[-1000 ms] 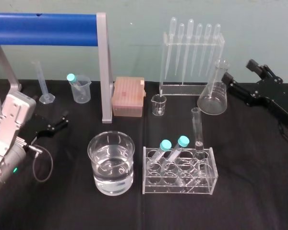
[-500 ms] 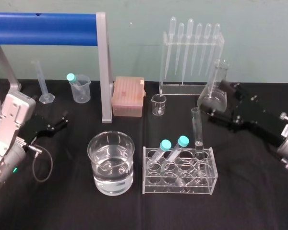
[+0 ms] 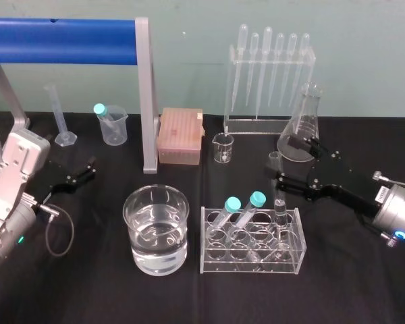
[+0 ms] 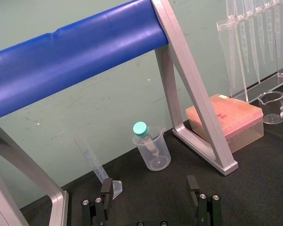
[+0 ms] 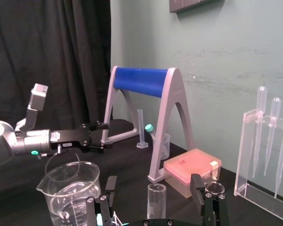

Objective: Hold the test tube with one hand and immerse one end into the beaker, then return it to the test tube rack.

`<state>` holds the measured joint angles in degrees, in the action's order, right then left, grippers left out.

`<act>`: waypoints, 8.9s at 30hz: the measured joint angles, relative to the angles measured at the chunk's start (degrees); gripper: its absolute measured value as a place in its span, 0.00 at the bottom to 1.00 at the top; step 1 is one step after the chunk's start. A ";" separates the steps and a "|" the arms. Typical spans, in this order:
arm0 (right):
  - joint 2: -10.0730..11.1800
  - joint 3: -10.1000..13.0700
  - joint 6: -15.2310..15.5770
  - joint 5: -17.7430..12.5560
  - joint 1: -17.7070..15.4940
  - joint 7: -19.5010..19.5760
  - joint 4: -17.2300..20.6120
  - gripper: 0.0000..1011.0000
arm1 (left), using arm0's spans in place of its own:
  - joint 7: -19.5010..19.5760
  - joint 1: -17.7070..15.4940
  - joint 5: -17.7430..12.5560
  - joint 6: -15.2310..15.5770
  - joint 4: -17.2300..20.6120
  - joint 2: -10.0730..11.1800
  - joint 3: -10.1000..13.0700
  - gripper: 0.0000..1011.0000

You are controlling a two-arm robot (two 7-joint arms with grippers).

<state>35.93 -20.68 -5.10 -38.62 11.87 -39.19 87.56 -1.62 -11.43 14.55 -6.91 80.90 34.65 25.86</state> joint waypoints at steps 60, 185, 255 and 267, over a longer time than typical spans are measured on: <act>-2.19 -2.99 3.53 3.77 3.01 3.06 -3.53 0.99 | 0.00 0.00 0.00 0.00 0.00 0.00 0.00 0.99; -7.80 -2.22 -3.50 -2.35 11.17 -2.02 -9.69 0.22 | 0.00 0.00 0.00 0.00 0.00 0.00 0.00 0.99; -19.90 -17.25 -2.42 -7.29 28.45 -23.41 -20.20 0.22 | 0.00 0.00 0.00 0.00 0.00 0.00 0.00 0.99; -20.83 -20.68 -2.64 -5.46 30.51 -23.60 -24.52 0.22 | 0.00 0.00 0.00 0.00 0.00 0.00 0.00 0.99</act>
<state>15.10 -41.36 -7.75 -44.08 42.38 -62.80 63.04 -1.62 -11.43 14.55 -6.91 80.90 34.64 25.86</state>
